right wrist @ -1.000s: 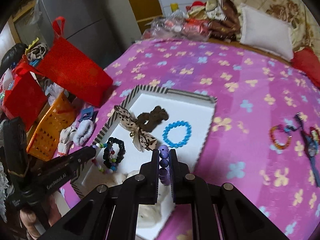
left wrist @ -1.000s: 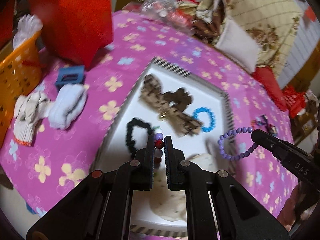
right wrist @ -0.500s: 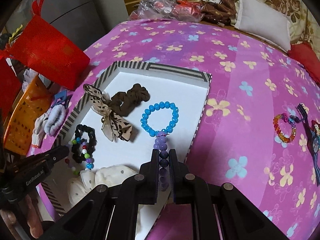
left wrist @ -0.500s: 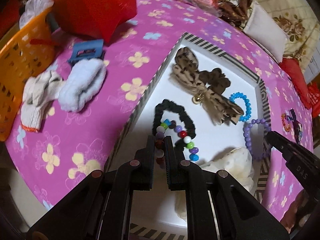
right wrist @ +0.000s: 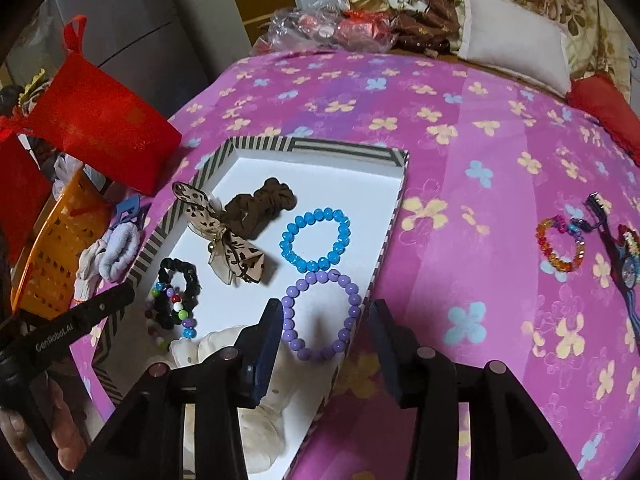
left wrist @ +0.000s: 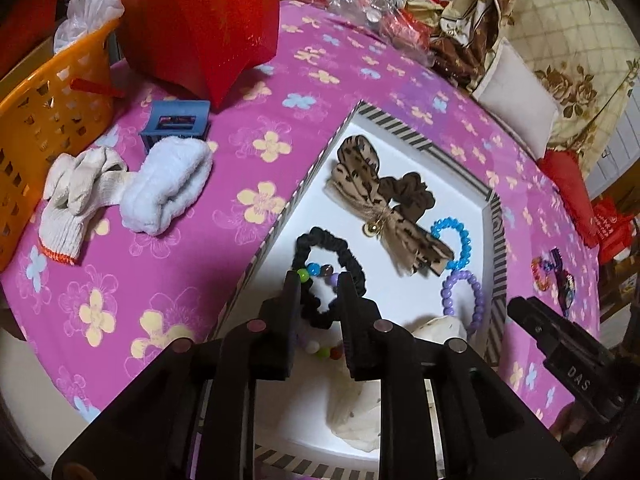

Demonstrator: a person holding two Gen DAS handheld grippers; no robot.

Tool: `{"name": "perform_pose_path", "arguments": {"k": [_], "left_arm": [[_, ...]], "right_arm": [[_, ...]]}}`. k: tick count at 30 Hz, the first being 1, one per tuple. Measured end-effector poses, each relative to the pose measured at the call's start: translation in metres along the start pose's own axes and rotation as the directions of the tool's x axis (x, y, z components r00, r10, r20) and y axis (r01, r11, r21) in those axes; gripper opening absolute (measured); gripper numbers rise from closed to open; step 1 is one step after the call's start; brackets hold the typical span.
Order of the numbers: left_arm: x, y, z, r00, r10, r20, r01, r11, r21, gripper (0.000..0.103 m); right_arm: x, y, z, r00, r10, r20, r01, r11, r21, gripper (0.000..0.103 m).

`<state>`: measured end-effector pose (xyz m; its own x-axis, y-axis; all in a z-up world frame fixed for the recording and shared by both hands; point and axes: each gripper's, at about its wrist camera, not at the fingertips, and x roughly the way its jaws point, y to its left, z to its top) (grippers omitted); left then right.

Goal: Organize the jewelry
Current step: 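Carry both bracelets into the white tray and open both tools, then withdraw both tools from the tray toward the wristwatch and orange bracelet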

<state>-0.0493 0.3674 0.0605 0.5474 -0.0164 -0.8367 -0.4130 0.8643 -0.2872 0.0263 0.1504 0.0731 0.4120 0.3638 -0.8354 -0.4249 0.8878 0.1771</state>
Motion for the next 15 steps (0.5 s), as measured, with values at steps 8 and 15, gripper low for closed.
{"name": "perform_pose_path", "arguments": {"k": [8,15], "left_arm": [[-0.003,-0.017,-0.002,0.999,0.000,0.035,-0.001,0.999,0.044,0.019],[0.003,-0.051,-0.016,0.997,0.052,0.050,-0.059,0.986,0.154,0.020]], "right_arm": [[-0.023,-0.020,-0.028,0.998,-0.054,0.037,0.054,0.999,0.002,0.043],[-0.031,-0.046,-0.052,0.996,-0.082,0.028,0.081,0.996,0.046,0.043]]}}
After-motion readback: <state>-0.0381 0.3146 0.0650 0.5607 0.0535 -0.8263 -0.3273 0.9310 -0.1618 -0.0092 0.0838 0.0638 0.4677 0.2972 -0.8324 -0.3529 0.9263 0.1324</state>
